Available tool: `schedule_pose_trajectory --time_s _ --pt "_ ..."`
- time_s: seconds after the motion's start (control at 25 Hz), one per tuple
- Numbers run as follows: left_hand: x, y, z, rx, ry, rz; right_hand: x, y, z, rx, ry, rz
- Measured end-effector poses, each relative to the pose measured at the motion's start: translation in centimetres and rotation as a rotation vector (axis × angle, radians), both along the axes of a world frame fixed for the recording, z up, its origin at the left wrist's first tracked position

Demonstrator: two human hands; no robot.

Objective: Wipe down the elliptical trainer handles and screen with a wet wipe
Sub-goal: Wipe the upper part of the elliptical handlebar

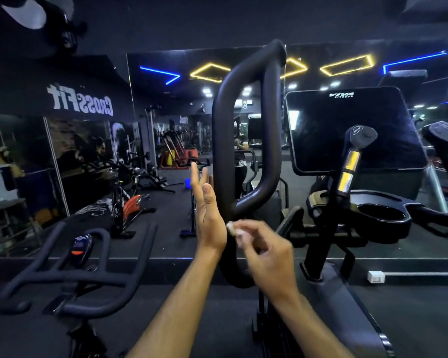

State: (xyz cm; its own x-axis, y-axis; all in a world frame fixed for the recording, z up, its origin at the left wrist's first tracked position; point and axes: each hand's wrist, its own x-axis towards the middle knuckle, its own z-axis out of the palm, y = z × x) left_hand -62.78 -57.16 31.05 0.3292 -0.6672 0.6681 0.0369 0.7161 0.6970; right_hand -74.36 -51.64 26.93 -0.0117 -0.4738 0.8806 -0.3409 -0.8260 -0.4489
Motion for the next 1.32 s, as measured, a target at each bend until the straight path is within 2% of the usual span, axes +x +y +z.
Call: schedule_pose_trajectory --time_s 0.08,0.16,0.2,0.32,0.44,0.52,0.64,0.76,0.84,0.96,1.04,1.2,1.32 --pt "-0.1 0.2 -1.0 0.028 -0.006 0.018 -1.4 -1.0 2.8 -0.097 -0.074 -0.153" --pt "-0.1 0.2 -1.6 0.044 -0.005 0.019 -2.1 -2.3 5.4 -0.197 -0.015 -0.319" --pt "0.0 0.1 -1.8 0.043 0.004 0.014 -1.9 -2.9 5.7 -0.206 0.039 -0.333" --pt "0.4 -0.1 -2.7 0.042 0.086 -0.078 0.5 -3.2 2.2 -0.184 0.165 -0.193" --pt "0.9 0.3 -4.2 0.108 0.205 -0.222 2.2 -2.2 -1.7 -0.135 0.034 -0.115" --pt "1.2 0.7 -5.0 0.158 0.187 -0.243 2.7 -1.4 -3.0 -0.101 -0.037 -0.089" --pt "1.1 1.1 -5.8 0.208 0.114 -0.240 2.5 -0.5 -5.6 -0.036 -0.035 -0.076" --pt "1.1 1.3 -6.9 0.246 0.072 -0.264 1.1 0.1 -8.1 0.126 -0.077 -0.113" --pt "1.2 1.4 -7.8 0.273 0.077 -0.315 0.6 0.2 -7.0 0.241 -0.204 -0.134" --pt "1.2 1.3 -8.2 0.278 0.083 -0.385 1.6 -0.7 -1.8 0.224 -0.378 -0.058" --pt "1.3 1.5 -7.9 0.269 0.083 -0.387 3.1 -0.6 -0.6 0.188 -0.332 -0.061" --pt "1.1 1.4 -8.7 0.320 0.177 -0.393 3.9 1.4 -5.1 0.074 -0.076 -0.188" --pt "0.5 1.9 -10.1 0.354 0.197 -0.380 2.4 1.1 -8.1 0.112 -0.068 -0.230"
